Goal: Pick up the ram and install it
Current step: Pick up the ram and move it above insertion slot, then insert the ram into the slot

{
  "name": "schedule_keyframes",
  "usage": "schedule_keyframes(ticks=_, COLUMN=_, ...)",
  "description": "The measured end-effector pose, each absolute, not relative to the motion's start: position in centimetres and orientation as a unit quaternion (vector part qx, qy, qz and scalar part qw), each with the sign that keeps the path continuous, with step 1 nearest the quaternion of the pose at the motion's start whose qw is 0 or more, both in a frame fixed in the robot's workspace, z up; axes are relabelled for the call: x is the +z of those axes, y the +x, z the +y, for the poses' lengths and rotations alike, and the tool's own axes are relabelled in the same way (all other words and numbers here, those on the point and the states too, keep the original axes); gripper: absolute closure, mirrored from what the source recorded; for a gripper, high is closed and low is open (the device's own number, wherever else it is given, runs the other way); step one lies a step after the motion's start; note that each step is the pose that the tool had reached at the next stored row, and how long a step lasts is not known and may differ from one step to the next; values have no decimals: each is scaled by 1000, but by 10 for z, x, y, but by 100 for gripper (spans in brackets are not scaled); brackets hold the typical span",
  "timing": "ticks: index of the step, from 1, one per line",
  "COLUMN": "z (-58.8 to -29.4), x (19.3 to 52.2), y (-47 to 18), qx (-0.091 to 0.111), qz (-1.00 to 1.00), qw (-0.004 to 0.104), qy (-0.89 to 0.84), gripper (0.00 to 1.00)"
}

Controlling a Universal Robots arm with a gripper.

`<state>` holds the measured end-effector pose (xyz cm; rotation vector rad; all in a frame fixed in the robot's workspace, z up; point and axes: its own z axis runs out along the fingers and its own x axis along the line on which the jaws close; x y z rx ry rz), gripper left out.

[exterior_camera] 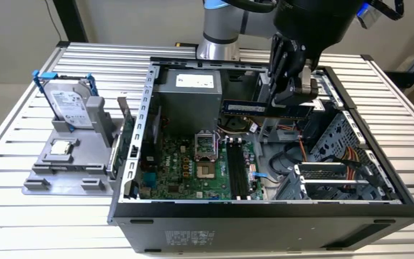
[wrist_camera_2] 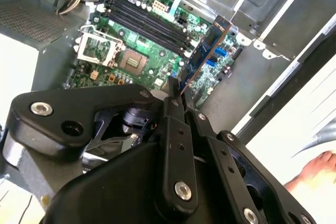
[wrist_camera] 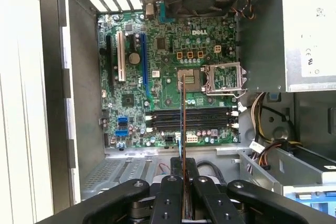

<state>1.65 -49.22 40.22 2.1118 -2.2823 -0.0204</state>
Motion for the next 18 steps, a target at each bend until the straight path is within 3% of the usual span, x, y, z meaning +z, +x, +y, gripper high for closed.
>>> schedule_keyframes(ticks=18, z=-459, x=401, y=20, qx=-6, qz=-737, qw=17, qy=676, gripper=100)
